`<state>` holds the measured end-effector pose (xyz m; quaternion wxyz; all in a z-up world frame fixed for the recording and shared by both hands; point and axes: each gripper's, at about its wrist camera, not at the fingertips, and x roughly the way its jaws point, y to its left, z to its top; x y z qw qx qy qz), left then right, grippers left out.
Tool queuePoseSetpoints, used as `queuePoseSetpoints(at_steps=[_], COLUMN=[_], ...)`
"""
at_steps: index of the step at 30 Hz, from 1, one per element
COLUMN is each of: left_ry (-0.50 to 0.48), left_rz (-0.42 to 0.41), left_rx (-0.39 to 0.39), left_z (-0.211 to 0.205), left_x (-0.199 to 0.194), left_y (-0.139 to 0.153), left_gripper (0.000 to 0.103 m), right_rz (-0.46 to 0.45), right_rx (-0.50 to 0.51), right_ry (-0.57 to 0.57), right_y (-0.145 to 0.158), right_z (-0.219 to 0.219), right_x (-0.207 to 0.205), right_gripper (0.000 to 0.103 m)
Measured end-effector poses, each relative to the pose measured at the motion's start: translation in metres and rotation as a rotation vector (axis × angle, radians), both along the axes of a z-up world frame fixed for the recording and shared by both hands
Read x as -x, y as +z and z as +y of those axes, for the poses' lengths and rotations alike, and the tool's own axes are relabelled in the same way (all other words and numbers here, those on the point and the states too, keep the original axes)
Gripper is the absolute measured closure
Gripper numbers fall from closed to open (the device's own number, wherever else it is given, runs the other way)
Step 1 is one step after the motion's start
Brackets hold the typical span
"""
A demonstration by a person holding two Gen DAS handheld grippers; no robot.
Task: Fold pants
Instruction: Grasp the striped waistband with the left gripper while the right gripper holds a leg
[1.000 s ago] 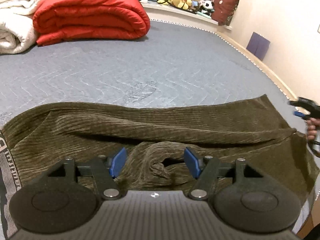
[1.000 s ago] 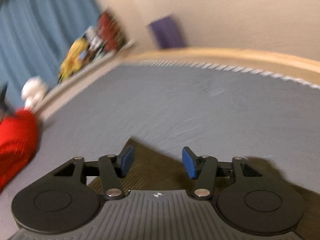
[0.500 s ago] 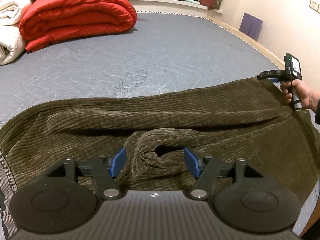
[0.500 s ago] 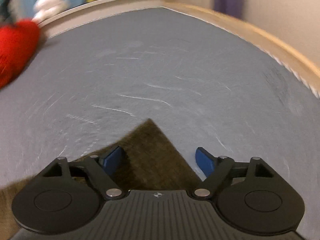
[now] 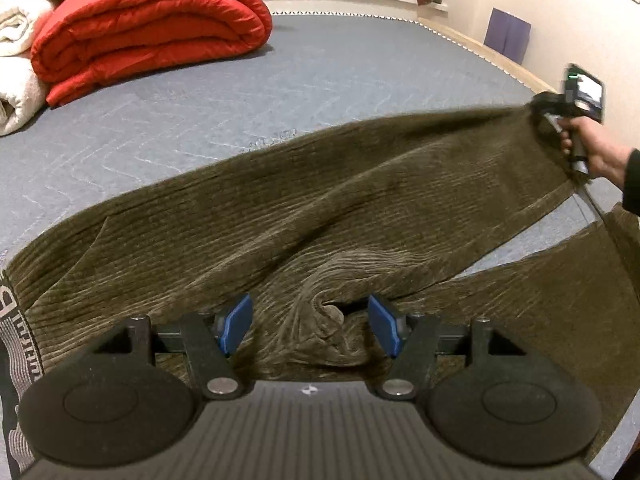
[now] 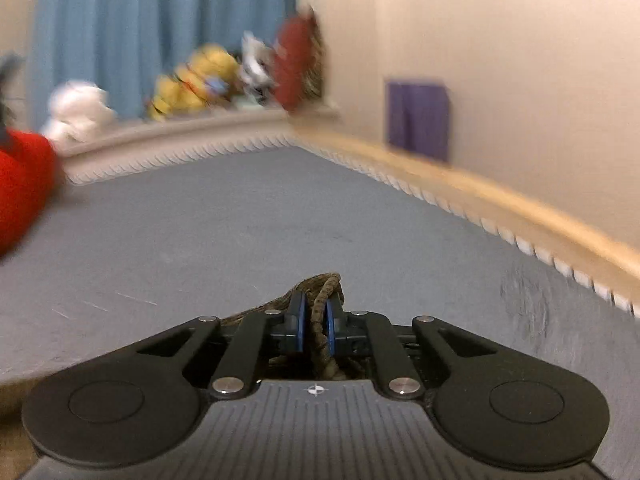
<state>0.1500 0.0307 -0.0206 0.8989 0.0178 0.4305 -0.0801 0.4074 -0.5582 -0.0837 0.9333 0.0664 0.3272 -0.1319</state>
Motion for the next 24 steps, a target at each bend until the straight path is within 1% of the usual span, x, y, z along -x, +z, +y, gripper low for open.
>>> queuePoseSetpoints(at_steps=[1, 2, 3, 4, 5, 6, 9, 11, 12, 13, 14, 15, 16, 17, 19, 21, 22, 24], left_ry=[-0.003, -0.004, -0.003, 0.002, 0.012, 0.026, 0.083, 0.128, 0.144, 0.156, 0.166, 0.167, 0.144, 0.117, 0.14, 0.155, 0.17, 0.237], left_rz=[-0.001, -0.003, -0.005, -0.007, -0.01, -0.015, -0.032, -0.026, -0.012, 0.015, 0.081, 0.16, 0.223, 0.195, 0.199, 0.117, 0.076, -0.009], left_rx=[-0.005, -0.011, -0.014, -0.013, -0.009, -0.002, 0.026, 0.056, 0.068, 0.071, 0.039, -0.012, -0.048, -0.049, -0.028, 0.054, 0.08, 0.093], left_z=[-0.001, -0.001, 0.0, 0.002, 0.005, 0.011, 0.033, 0.052, 0.061, 0.068, 0.077, 0.081, 0.085, 0.086, 0.089, 0.097, 0.102, 0.117], left_x=[0.0, 0.0, 0.0, 0.001, 0.001, 0.0, -0.003, -0.007, -0.01, -0.014, -0.02, -0.024, -0.025, -0.022, -0.023, -0.018, -0.017, -0.014], left_y=[-0.001, 0.0, 0.0, 0.0, 0.001, 0.002, 0.006, 0.004, 0.0, -0.006, -0.018, -0.033, -0.047, -0.046, -0.034, -0.014, -0.005, 0.008], left_gripper=[0.034, 0.034, 0.034, 0.034, 0.034, 0.034, 0.034, 0.034, 0.034, 0.034, 0.034, 0.036, 0.035, 0.035, 0.036, 0.035, 0.035, 0.033], right_rz=[0.045, 0.061, 0.049, 0.034, 0.022, 0.001, -0.041, -0.058, -0.061, -0.059, -0.05, -0.034, -0.013, 0.013, 0.067, 0.118, 0.137, 0.183], right_rx=[0.03, 0.072, 0.095, 0.097, 0.082, 0.063, 0.032, -0.008, -0.033, -0.06, -0.099, -0.135, -0.172, -0.214, -0.276, -0.291, -0.288, -0.309], right_ry=[-0.002, -0.009, -0.02, -0.038, -0.046, -0.045, -0.024, -0.005, 0.0, 0.002, 0.0, -0.001, -0.005, -0.01, -0.029, -0.054, -0.073, -0.13], right_y=[-0.008, -0.012, -0.01, -0.006, -0.002, 0.004, 0.026, 0.046, 0.055, 0.058, 0.063, 0.066, 0.069, 0.069, 0.066, 0.055, 0.05, 0.033], right_z=[0.007, 0.015, 0.02, 0.023, 0.023, 0.022, 0.02, 0.019, 0.018, 0.017, 0.015, 0.013, 0.012, 0.01, 0.009, 0.014, 0.018, 0.021], right_x=[-0.006, -0.007, -0.003, 0.003, 0.007, 0.012, 0.035, 0.059, 0.072, 0.078, 0.092, 0.105, 0.119, 0.132, 0.151, 0.17, 0.179, 0.19], right_gripper=[0.088, 0.081, 0.077, 0.073, 0.063, 0.055, 0.052, 0.05, 0.048, 0.047, 0.043, 0.04, 0.039, 0.039, 0.039, 0.039, 0.038, 0.038])
